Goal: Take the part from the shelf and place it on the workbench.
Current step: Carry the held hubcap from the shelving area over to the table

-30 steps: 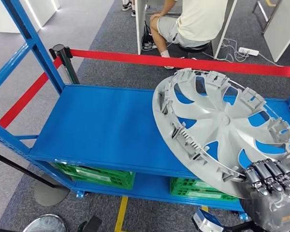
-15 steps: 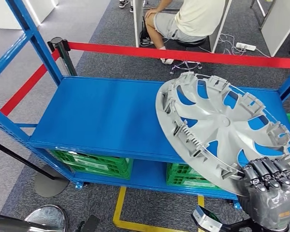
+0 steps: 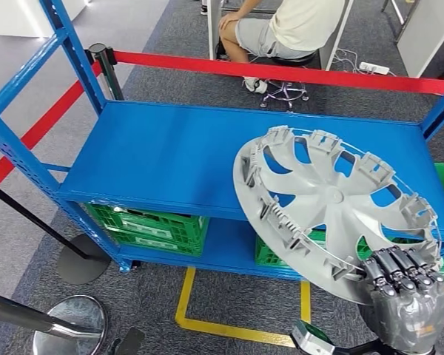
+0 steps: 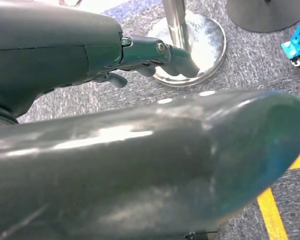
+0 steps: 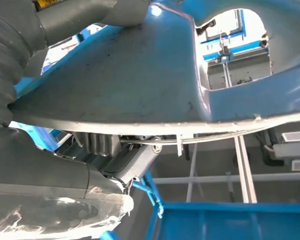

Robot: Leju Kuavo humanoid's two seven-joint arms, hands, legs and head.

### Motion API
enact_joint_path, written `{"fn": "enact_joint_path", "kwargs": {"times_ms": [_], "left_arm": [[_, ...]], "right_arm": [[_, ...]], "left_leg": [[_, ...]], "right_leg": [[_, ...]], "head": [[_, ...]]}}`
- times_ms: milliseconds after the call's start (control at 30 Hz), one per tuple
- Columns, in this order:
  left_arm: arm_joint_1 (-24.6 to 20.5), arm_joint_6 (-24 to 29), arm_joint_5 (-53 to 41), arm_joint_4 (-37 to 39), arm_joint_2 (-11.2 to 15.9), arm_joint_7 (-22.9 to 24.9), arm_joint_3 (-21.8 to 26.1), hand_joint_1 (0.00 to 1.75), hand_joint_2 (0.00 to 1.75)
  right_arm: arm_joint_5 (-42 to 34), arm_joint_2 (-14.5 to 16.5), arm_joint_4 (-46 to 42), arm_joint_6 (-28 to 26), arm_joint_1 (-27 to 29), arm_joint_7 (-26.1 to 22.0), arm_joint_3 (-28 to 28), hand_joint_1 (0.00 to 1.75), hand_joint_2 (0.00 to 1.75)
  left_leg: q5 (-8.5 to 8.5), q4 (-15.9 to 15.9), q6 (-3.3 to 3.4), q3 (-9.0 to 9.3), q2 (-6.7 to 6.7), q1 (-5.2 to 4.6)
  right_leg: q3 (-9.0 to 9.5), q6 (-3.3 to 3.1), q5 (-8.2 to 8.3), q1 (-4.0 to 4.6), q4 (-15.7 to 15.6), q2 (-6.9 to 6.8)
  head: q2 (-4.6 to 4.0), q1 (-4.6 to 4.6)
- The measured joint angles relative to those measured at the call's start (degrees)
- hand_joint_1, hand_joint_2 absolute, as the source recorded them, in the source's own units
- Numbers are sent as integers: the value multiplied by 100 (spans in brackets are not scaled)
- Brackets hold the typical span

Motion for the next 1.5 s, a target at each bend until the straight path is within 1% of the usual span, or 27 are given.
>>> {"fn": "enact_joint_path", "kwargs": {"times_ms": [67,133,233,267,300,333,367,433,500,533,600,667,767,800,833,867,933,1000,1067,1133,1200,1267,1300,1333,1400,1467,1500], "left_arm": [[1,1,14,0,9,0,14,0,0],[9,1,44,0,16,-51,28,0,0],[2,0,81,0,20,-134,54,0,0],[-4,-14,73,0,21,-114,55,0,0],[-6,-32,61,0,22,-78,56,0,0],[-7,-55,45,0,24,-41,56,0,0],[-8,-74,32,0,24,-13,56,0,0],[-16,-92,25,0,25,13,57,0,0],[-31,-99,34,0,23,19,58,0,0],[-36,-105,40,0,22,19,58,0,0],[-22,-120,55,1,19,19,61,0,0],[-2,-125,68,2,19,18,68,0,0],[-5,-123,82,2,14,17,93,0,0],[-6,-120,86,2,13,17,101,0,0],[-6,-114,89,2,11,17,107,0,0],[-6,-108,91,2,9,17,111,0,0],[-9,-102,101,2,6,13,119,0,0],[-19,-101,110,2,9,2,135,0,0],[-27,-101,112,2,15,-4,149,0,0],[-27,-103,110,2,22,-5,153,0,0],[-29,-110,99,2,21,-5,154,0,0],[-35,-120,71,2,14,-4,154,0,0],[-38,-125,56,2,11,-2,154,0,0],[-38,-130,39,2,9,5,154,0,0],[-39,-136,5,2,3,45,154,0,0],[-43,-137,-21,2,2,93,154,0,0],[-55,-137,-26,2,3,109,154,0,0]], "right_arm": [[-1,7,18,-1,32,13,-21,175,175],[0,10,44,-1,62,75,-40,175,175],[1,13,75,-1,104,127,-54,175,175],[1,13,86,-1,114,85,-63,175,175],[1,15,99,-1,120,5,-83,175,175],[2,24,110,-1,122,-112,-117,175,175],[3,39,120,-1,123,-247,-163,175,175],[6,90,128,-1,124,-464,-263,175,175],[6,141,130,-2,123,-567,-350,175,175],[4,163,130,-3,121,-587,-390,175,175],[3,191,130,-3,125,-604,-458,175,175],[2,204,131,-3,142,-614,-511,175,175],[2,227,131,-3,157,-643,-575,175,175],[2,235,130,-3,164,-657,-602,175,175],[2,243,130,-3,176,-671,-634,175,175],[2,248,130,-3,191,-682,-666,175,175],[2,258,130,-3,211,-702,-714,175,175],[2,274,123,-3,215,-720,-743,175,175],[1,292,115,-3,227,-732,-767,175,175],[2,308,114,-3,234,-743,-799,175,175],[3,329,112,-3,228,-769,-826,175,175],[2,344,111,-3,223,-816,-846,175,175],[2,351,111,-3,222,-852,-858,175,175],[2,362,110,-3,219,-889,-870,175,175],[2,389,101,-3,216,-961,-885,175,175],[3,411,87,-3,216,-1014,-892,175,175],[2,423,83,-3,223,-1037,-904,175,175]], "left_leg": [[81,18,-44,-33,-4,-7],[-40,99,-101,-81,-5,4],[-845,895,-198,-298,-3,36],[-1057,1258,-214,-367,-3,46],[-1139,1519,-219,-384,-3,52],[-1100,1621,-212,-331,-3,54],[-966,1517,-194,-187,-3,53],[-710,833,-120,327,-4,36],[-673,99,-49,782,-7,5],[-697,-92,-27,868,-10,-13],[-638,-208,6,820,-5,-23],[-523,-253,62,734,16,-10],[-366,-261,117,566,34,-2],[-316,-257,115,503,36,-1],[-270,-251,106,444,38,2],[-228,-244,91,390,40,10],[-162,-214,38,297,37,26],[-101,-155,-22,208,33,16],[-22,-117,-68,132,30,-4],[-61,-67,-123,53,27,-3],[-452,307,-195,-101,27,12],[-990,1067,-238,-310,28,27],[-1143,1411,-236,-376,28,29],[-1162,1613,-216,-381,28,26],[-874,1487,-124,-159,27,-3],[-634,831,16,333,121,-82],[-652,400,78,621,194,-126]], "right_leg": [[-9,-94,-35,11,-114,7],[-103,-201,38,3,-102,-14],[-253,-317,210,-2,-99,-32],[-324,-325,274,2,-93,-33],[-406,-329,335,7,-86,-33],[-487,-327,393,13,-79,-33],[-559,-321,444,19,-74,-31],[-670,-290,536,33,-70,-29],[-746,-231,629,40,-69,-43],[-782,-195,684,34,-77,-53],[-851,-130,771,16,-96,-62],[-960,-80,561,7,56,-56],[-1208,-25,-206,4,1026,-53],[-1242,-8,-320,3,1336,-53],[-1198,9,-299,-1,1482,-53],[-1056,25,-172,-8,1415,-54],[-543,76,98,-30,738,-53],[-76,97,112,-36,13,-27],[28,52,51,-25,-196,-4],[-81,-33,98,-42,-149,-16],[-201,-144,179,-56,-126,-32],[-318,-225,258,-32,-110,-44],[-379,-249,300,-14,-103,-49],[-447,-270,342,9,-98,-52],[-583,-302,430,64,-96,-50],[-679,-318,514,109,-97,-74],[-705,-311,550,127,-92,-102]], "head": [[0,-20],[0,-30],[0,-67],[0,-70],[0,-69],[0,-70],[0,-70],[0,-68],[0,-65],[0,-64],[0,-65],[0,-53],[0,-32],[0,-32],[0,-32],[0,-32],[0,-31],[0,-26],[0,-27],[0,-34],[0,-59],[0,-80],[0,-79],[0,-80],[0,-80],[0,-78],[0,-82]]}}
